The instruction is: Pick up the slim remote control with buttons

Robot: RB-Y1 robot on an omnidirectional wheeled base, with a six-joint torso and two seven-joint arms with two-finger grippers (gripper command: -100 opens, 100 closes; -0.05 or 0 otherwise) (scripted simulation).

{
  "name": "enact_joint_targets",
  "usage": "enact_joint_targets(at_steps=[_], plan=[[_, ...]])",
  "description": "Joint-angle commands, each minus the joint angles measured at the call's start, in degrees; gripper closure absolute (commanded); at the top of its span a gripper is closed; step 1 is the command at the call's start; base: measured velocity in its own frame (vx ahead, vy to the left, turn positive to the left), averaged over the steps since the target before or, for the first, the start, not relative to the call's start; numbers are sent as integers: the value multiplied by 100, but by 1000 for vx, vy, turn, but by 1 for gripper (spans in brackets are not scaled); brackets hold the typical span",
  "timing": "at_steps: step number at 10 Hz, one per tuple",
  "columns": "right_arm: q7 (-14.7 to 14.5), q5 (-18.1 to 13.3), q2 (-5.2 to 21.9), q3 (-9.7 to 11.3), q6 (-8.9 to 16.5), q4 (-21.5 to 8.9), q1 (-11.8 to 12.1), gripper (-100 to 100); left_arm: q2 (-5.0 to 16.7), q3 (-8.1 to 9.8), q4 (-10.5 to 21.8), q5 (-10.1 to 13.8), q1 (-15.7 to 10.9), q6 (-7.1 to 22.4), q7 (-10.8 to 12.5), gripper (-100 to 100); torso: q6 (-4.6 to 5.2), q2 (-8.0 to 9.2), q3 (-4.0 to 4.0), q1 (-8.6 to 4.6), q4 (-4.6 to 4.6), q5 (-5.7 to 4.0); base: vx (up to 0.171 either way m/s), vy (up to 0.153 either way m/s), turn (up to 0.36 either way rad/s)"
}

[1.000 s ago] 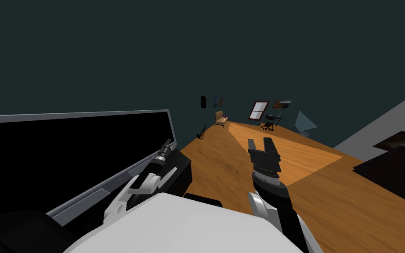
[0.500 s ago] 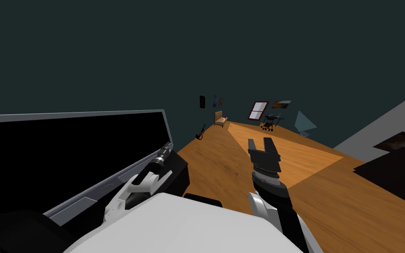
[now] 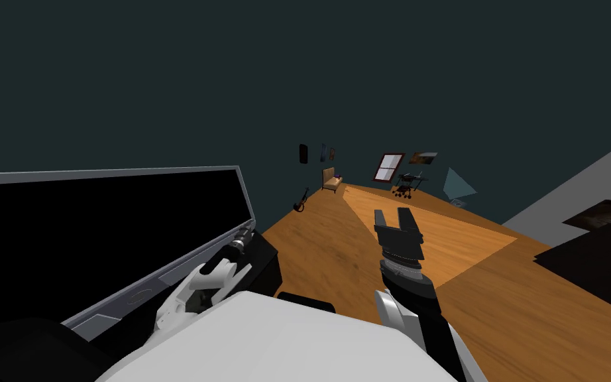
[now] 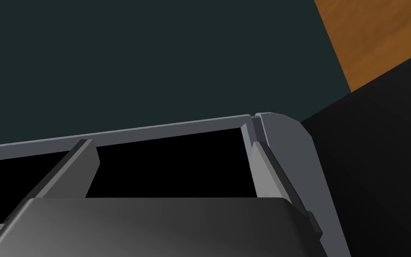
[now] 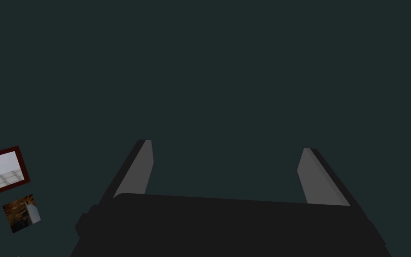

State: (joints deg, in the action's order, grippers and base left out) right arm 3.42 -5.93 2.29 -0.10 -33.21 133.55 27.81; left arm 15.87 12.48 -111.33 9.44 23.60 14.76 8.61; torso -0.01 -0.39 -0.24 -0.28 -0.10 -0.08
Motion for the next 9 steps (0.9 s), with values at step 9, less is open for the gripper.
enact_joint_targets(at_steps=[9], plan=[[0, 0, 0, 0, 0, 0, -1, 0, 342, 450, 1265, 439, -352, 1442, 393, -100, -1, 23, 13, 21, 5, 4, 65, -44, -10]])
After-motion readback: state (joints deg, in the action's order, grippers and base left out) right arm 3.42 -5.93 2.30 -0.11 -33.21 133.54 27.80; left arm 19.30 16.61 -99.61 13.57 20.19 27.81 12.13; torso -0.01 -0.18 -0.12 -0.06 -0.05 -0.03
